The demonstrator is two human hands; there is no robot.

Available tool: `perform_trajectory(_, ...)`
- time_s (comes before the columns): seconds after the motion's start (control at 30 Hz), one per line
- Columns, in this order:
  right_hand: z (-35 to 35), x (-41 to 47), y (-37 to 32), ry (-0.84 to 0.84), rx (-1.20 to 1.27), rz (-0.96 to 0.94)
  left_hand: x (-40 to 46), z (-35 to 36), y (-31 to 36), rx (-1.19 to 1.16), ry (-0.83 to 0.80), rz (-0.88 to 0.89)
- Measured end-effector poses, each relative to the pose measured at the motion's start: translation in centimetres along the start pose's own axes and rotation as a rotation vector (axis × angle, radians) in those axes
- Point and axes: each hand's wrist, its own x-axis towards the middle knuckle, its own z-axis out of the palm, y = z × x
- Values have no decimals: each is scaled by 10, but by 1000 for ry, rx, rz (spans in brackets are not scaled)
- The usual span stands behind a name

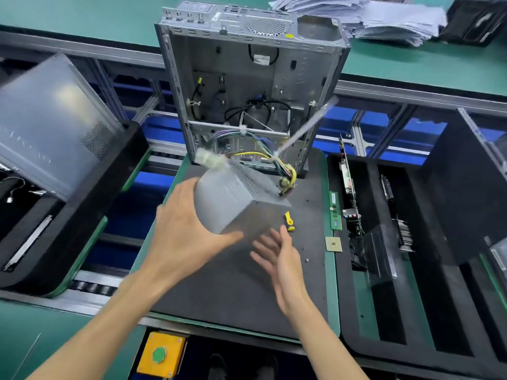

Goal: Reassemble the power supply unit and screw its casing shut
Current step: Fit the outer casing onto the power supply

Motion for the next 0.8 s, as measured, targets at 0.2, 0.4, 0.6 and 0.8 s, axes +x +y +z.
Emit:
perform_trajectory(0.2,-11,-1,-34,-2,-53,-186,8,-28,4,484,-173,272)
perform_trajectory(0.4,-21,-4,-32,32,-77,-30,2,-24,3,567,-377,363)
perform_trajectory(0.6,-37,6,-1,42,-383,5,1,-5,-10,665,-497,508)
perform_trajectory(0.8,-38,18,11,42,-738,-77,7,15,-31,679,-573,471)
